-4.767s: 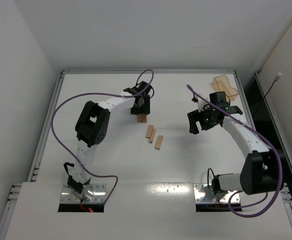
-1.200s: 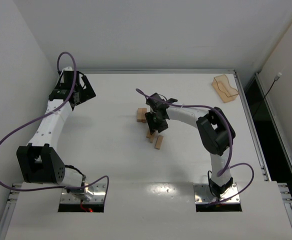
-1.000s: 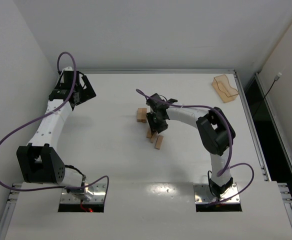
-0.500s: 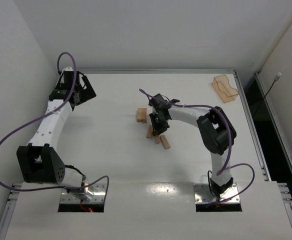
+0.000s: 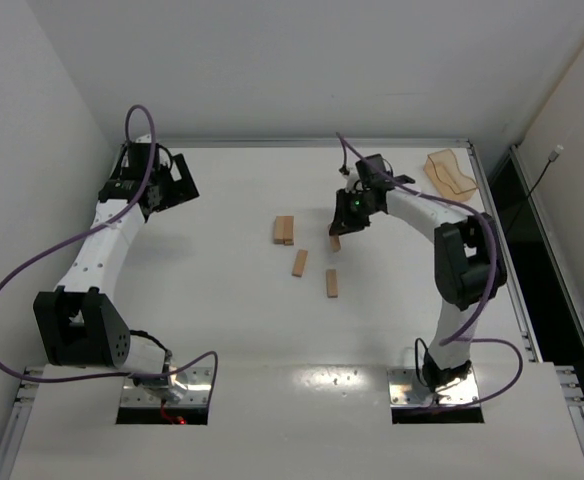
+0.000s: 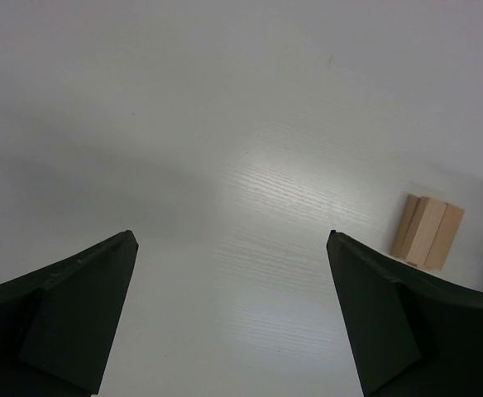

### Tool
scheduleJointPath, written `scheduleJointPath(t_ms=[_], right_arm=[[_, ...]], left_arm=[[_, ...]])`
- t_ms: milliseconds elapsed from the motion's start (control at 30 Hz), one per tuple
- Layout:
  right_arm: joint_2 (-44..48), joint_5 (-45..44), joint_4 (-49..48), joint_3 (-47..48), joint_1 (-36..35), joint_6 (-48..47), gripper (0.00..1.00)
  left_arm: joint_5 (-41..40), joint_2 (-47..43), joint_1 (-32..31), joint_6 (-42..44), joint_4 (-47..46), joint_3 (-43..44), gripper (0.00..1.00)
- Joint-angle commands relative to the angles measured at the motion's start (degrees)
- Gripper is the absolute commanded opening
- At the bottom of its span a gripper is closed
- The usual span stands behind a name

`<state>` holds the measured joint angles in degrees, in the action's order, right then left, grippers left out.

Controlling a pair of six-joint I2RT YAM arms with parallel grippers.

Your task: Build the wood block tower

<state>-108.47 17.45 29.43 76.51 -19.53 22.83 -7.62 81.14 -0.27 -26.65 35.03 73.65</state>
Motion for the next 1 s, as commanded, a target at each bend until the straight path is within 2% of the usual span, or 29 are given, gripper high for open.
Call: scheduleJointPath(t_ms=[0, 33, 100, 233, 533, 767, 800, 867, 900, 967], right_arm=[[-0.25, 13.37, -4.19, -1.35, 3.52, -1.65, 0.0], [-0.78, 19.57, -5.51, -2.23, 4.4, -1.65, 0.0], [-2.88, 26.19, -9.02, -3.47, 6.68, -1.13, 0.0], [-7.44, 32.8, -12.72, -4.0, 10.02, -1.12, 0.0], [-16.33, 36.78, -14.93, 1.18, 14.78, -1.74, 0.0], [-19.94, 31.96, -10.98, 6.19, 16.45, -5.77, 0.19], [-20.47, 31.25, -10.02, 6.89, 17.06, -6.3, 0.29], [-20.47, 28.88, -8.78, 7.6, 17.07, -6.83, 0.39], [-20.47, 28.17, -7.91, 7.6, 17.07, -7.36, 0.49], [-21.0, 27.2, -7.29, 7.6, 17.6, -8.14, 0.57]], left_arm=[[6.29, -1.69, 0.8, 5.11, -1.72, 1.68, 0.99], [7.08, -1.69, 0.8, 5.12, -2.24, 1.68, 0.99], [9.19, -2.21, 0.8, 6.0, -2.24, 1.68, 0.99], [11.13, -2.74, 0.8, 6.53, -2.24, 1.68, 0.99], [10.52, -3.8, 0.8, 7.05, -2.24, 0.01, 0.99], [9.99, -3.8, 0.8, 7.05, -2.24, -0.61, 0.99], [9.99, -3.8, 0.8, 7.05, -2.24, -0.61, 0.99], [9.99, -3.8, 0.8, 7.05, -2.24, -0.61, 0.99], [9.99, -3.8, 0.8, 7.05, -2.24, -0.61, 0.99], [9.47, -4.32, 0.8, 7.05, -2.24, -0.61, 0.99]])
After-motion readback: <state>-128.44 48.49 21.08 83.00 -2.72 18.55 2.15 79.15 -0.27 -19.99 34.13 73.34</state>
